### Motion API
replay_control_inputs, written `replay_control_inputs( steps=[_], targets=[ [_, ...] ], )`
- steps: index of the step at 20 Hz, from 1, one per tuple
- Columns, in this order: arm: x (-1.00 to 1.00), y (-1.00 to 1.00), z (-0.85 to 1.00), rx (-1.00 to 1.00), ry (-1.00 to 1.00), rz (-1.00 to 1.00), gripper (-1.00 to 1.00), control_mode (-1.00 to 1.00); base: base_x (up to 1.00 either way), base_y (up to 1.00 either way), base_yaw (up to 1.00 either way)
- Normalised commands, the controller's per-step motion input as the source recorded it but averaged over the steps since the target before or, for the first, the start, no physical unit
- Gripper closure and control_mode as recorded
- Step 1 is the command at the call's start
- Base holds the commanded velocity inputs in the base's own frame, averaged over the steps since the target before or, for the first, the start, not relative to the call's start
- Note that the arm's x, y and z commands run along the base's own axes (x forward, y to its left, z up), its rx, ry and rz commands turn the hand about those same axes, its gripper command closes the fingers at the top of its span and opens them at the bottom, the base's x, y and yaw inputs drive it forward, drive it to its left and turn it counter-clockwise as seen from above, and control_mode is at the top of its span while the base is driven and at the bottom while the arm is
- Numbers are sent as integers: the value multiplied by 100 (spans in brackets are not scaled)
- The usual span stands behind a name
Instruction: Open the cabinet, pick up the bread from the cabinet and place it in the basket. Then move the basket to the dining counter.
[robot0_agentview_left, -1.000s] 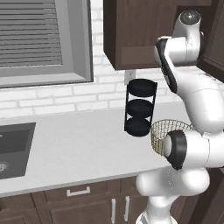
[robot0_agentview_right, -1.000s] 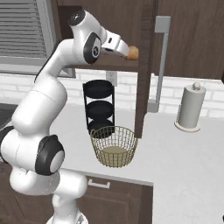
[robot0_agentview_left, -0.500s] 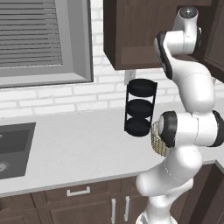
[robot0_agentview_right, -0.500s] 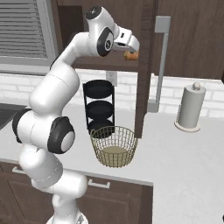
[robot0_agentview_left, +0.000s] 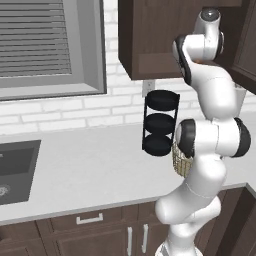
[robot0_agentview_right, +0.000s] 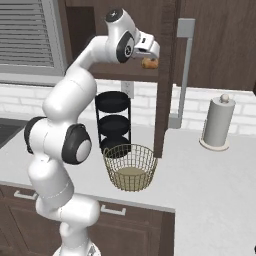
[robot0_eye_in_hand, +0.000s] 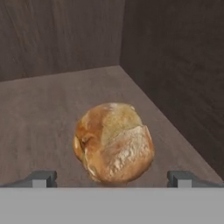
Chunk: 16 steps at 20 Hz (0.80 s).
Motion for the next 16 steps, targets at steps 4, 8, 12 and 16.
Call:
replay_control_inputs(
  steps=[4, 8, 12, 16],
  targets=[
    [24, -11, -9, -2, 0, 0, -100, -100, 0, 0, 0],
    [7, -20, 0, -7, 0, 0, -100, -100, 0, 0, 0],
    [12, -14, -3, -9, 0, 0, -100, -100, 0, 0, 0],
    [22, -3, -22, -3, 1, 0, -100, -100, 0, 0, 0]
  ],
)
